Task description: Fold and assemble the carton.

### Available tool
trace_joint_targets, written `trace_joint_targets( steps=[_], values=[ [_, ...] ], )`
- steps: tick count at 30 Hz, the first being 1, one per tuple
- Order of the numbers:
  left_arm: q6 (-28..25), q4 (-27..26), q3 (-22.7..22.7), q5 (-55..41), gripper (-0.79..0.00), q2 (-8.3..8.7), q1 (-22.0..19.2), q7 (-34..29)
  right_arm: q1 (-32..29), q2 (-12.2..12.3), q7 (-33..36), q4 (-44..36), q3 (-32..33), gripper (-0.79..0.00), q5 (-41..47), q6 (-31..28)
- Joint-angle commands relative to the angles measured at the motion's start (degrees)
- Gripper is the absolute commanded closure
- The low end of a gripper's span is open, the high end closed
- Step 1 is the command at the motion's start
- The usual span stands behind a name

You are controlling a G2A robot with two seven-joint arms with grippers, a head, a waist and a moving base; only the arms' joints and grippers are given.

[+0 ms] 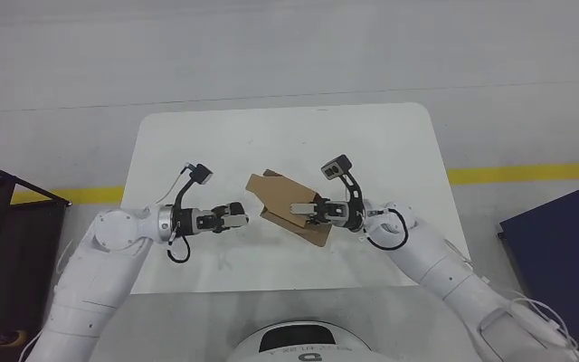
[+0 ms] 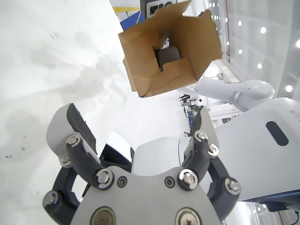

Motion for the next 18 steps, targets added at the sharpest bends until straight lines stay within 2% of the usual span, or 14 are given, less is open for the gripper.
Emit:
trace_joint_targets(
  steps=[1,9,18],
  values=[
    [0.4,-0.6,1.1,2.3,-0.785,-0.08,-0.2,0.4,0.1,-0.2,0.2,0.1,-0.1,0.0,-0.2,0.2],
    [2.2,-0.6,4.5,4.8,-0.785,-0.7,-1.8,4.6,0.1,-1.1,0.7,0.2,-0.3,0.0,-1.2,0.7],
    [0.7,2.0,1.7,-4.7,-0.785,-0.42,-1.5,4.6,-0.6,-1.5,1.4,0.4,0.7,0.0,-0.6,1.4]
  ],
)
